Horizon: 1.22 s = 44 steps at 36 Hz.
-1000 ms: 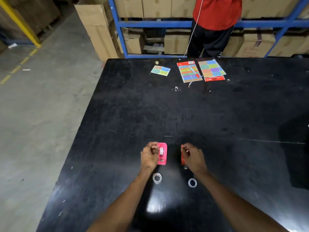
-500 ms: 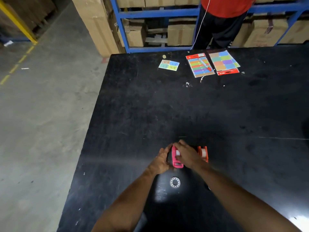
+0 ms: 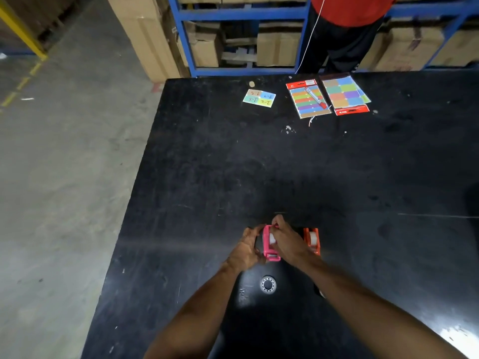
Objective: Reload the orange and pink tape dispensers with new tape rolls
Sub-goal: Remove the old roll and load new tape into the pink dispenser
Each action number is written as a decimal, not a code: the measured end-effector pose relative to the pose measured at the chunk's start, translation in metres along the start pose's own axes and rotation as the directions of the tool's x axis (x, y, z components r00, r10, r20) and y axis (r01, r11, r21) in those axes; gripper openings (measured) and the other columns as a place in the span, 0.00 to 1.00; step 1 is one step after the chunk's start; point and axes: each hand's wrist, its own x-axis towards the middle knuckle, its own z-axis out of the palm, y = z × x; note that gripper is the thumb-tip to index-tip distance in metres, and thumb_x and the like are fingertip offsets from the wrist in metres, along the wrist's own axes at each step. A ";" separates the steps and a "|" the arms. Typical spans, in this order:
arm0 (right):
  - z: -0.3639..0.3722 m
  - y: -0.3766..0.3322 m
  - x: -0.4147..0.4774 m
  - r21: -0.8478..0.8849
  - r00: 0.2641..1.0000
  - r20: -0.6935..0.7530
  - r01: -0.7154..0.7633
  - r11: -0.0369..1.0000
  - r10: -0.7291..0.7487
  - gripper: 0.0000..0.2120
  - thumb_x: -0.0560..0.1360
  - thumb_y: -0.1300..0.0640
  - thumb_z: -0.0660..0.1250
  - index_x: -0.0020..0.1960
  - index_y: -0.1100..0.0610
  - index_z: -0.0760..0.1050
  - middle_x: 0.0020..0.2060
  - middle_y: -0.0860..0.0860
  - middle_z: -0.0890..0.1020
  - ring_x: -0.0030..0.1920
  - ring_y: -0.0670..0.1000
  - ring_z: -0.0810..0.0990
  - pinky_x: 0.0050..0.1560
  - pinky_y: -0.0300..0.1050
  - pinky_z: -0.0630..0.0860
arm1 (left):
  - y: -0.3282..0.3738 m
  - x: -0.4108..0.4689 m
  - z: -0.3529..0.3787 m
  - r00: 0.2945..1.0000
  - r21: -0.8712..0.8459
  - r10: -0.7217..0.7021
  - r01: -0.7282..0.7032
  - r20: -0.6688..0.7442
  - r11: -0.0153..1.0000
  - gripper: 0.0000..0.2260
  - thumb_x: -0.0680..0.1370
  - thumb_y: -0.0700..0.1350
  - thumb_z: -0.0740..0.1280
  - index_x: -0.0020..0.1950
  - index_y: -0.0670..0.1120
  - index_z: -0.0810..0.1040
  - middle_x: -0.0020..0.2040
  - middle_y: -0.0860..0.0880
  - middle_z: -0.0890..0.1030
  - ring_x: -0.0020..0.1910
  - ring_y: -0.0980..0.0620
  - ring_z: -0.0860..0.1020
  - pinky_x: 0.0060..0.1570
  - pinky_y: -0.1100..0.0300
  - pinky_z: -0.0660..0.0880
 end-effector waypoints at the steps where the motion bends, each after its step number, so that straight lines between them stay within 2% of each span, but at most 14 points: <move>1: 0.000 0.003 0.002 -0.034 0.999 0.032 0.036 0.999 -0.035 0.07 0.74 0.65 0.62 0.51 0.60 0.75 0.53 0.50 0.72 0.48 0.49 0.75 0.60 0.41 0.74 | 0.003 -0.001 0.000 1.000 -0.002 0.002 -0.002 0.000 1.000 0.46 0.62 0.38 0.80 0.75 0.50 0.61 0.64 0.46 0.67 0.62 0.52 0.71 0.67 0.61 0.70; 4: -0.006 0.008 0.003 0.061 0.997 0.067 0.030 0.998 -0.034 0.04 0.71 0.60 0.61 0.45 0.54 0.73 0.51 0.48 0.71 0.50 0.52 0.76 0.59 0.49 0.73 | 0.008 -0.004 0.001 1.000 0.005 0.004 -0.004 0.011 1.000 0.46 0.61 0.37 0.81 0.75 0.49 0.61 0.63 0.45 0.66 0.60 0.51 0.72 0.66 0.59 0.71; 8: -0.017 0.003 -0.004 0.109 0.996 0.094 -0.012 0.994 0.002 0.07 0.73 0.61 0.65 0.49 0.52 0.72 0.47 0.44 0.68 0.51 0.45 0.74 0.60 0.39 0.70 | 0.011 -0.007 0.007 1.000 0.040 0.013 -0.013 -0.013 0.999 0.46 0.60 0.39 0.81 0.73 0.51 0.63 0.63 0.46 0.66 0.61 0.48 0.73 0.66 0.53 0.73; 12: -0.027 -0.003 -0.008 0.074 0.991 0.133 -0.022 0.997 0.012 0.12 0.72 0.57 0.69 0.55 0.55 0.74 0.57 0.49 0.68 0.58 0.53 0.73 0.71 0.51 0.63 | 0.004 -0.002 0.011 0.998 0.101 0.013 -0.007 -0.058 0.995 0.45 0.60 0.41 0.81 0.72 0.51 0.64 0.59 0.48 0.67 0.58 0.49 0.74 0.64 0.56 0.74; 16: -0.033 -0.001 -0.009 0.057 0.991 0.131 0.014 0.998 -0.021 0.13 0.70 0.59 0.71 0.54 0.59 0.75 0.61 0.53 0.68 0.55 0.55 0.76 0.67 0.52 0.69 | 0.005 -0.006 0.013 0.996 0.066 -0.013 0.019 -0.086 0.998 0.26 0.72 0.39 0.73 0.67 0.49 0.70 0.51 0.59 0.73 0.59 0.45 0.76 0.60 0.60 0.75; 19: -0.043 -0.006 -0.014 0.086 0.991 0.130 0.012 0.996 -0.023 0.15 0.71 0.58 0.72 0.56 0.60 0.76 0.60 0.57 0.71 0.56 0.57 0.77 0.62 0.47 0.70 | 0.008 -0.011 0.010 0.999 0.100 -0.032 0.030 0.015 0.995 0.46 0.69 0.37 0.76 0.78 0.49 0.50 0.68 0.52 0.64 0.70 0.47 0.67 0.68 0.62 0.67; 21: -0.049 -0.008 -0.020 0.074 0.991 0.132 0.005 0.997 -0.015 0.16 0.72 0.58 0.72 0.59 0.59 0.76 0.58 0.59 0.75 0.58 0.58 0.76 0.59 0.46 0.69 | 0.012 -0.019 0.005 0.998 0.129 -0.055 0.052 0.026 0.990 0.50 0.69 0.37 0.74 0.79 0.47 0.42 0.73 0.46 0.57 0.73 0.46 0.62 0.70 0.60 0.62; 24: -0.059 -0.013 -0.031 0.095 0.994 0.107 -0.004 0.995 -0.006 0.17 0.71 0.56 0.73 0.59 0.58 0.77 0.56 0.58 0.79 0.59 0.59 0.76 0.58 0.48 0.71 | 0.019 -0.026 -0.001 0.994 0.123 0.018 -0.005 -0.106 0.992 0.33 0.73 0.36 0.67 0.76 0.45 0.60 0.67 0.46 0.65 0.67 0.46 0.71 0.68 0.60 0.67; 26: -0.061 -0.016 -0.039 0.092 0.997 0.082 0.002 0.996 -0.009 0.16 0.71 0.56 0.72 0.58 0.58 0.78 0.56 0.58 0.80 0.58 0.59 0.77 0.56 0.49 0.71 | 0.021 -0.031 -0.002 0.978 -0.033 0.039 -0.046 -0.205 0.998 0.18 0.74 0.35 0.66 0.64 0.46 0.75 0.56 0.48 0.75 0.54 0.49 0.79 0.58 0.58 0.75; 29: -0.065 -0.024 -0.051 0.064 0.999 0.026 0.040 0.997 -0.041 0.13 0.72 0.58 0.71 0.56 0.58 0.79 0.54 0.59 0.82 0.57 0.60 0.78 0.54 0.48 0.71 | 0.030 -0.047 -0.003 0.978 -0.302 0.010 -0.074 -0.206 0.951 0.08 0.77 0.35 0.67 0.55 0.43 0.81 0.46 0.45 0.82 0.41 0.53 0.80 0.41 0.61 0.79; 31: -0.066 -0.029 -0.055 0.060 0.999 0.005 0.045 0.997 -0.045 0.11 0.73 0.59 0.70 0.54 0.60 0.80 0.53 0.60 0.83 0.56 0.61 0.79 0.52 0.49 0.72 | 0.037 -0.056 0.000 0.977 -0.382 0.007 -0.090 -0.213 0.920 0.06 0.77 0.36 0.67 0.52 0.41 0.82 0.42 0.45 0.83 0.41 0.53 0.81 0.40 0.63 0.80; 38: -0.069 -0.040 -0.081 0.036 0.999 -0.029 0.028 0.999 -0.027 0.06 0.74 0.60 0.68 0.48 0.61 0.79 0.49 0.60 0.82 0.51 0.59 0.81 0.47 0.49 0.74 | 0.044 -0.076 0.012 0.955 -0.459 0.006 -0.148 -0.296 0.876 0.09 0.70 0.34 0.75 0.43 0.48 0.86 0.36 0.49 0.86 0.41 0.46 0.84 0.54 0.44 0.81; 41: -0.064 -0.039 -0.091 0.078 0.999 -0.051 0.010 0.997 -0.006 0.03 0.73 0.60 0.69 0.46 0.59 0.78 0.46 0.57 0.83 0.47 0.57 0.81 0.44 0.48 0.74 | 0.046 -0.082 0.018 0.941 -0.439 0.007 -0.164 -0.338 0.883 0.10 0.67 0.37 0.77 0.39 0.53 0.86 0.41 0.41 0.87 0.43 0.43 0.85 0.52 0.45 0.82; 44: -0.060 -0.037 -0.098 0.142 0.999 -0.046 -0.009 0.990 0.016 0.03 0.71 0.61 0.70 0.45 0.57 0.79 0.40 0.52 0.82 0.42 0.53 0.82 0.42 0.50 0.77 | 0.049 -0.087 0.020 0.937 -0.428 -0.001 -0.159 -0.349 0.890 0.13 0.66 0.35 0.78 0.35 0.54 0.85 0.33 0.52 0.86 0.37 0.53 0.84 0.45 0.55 0.83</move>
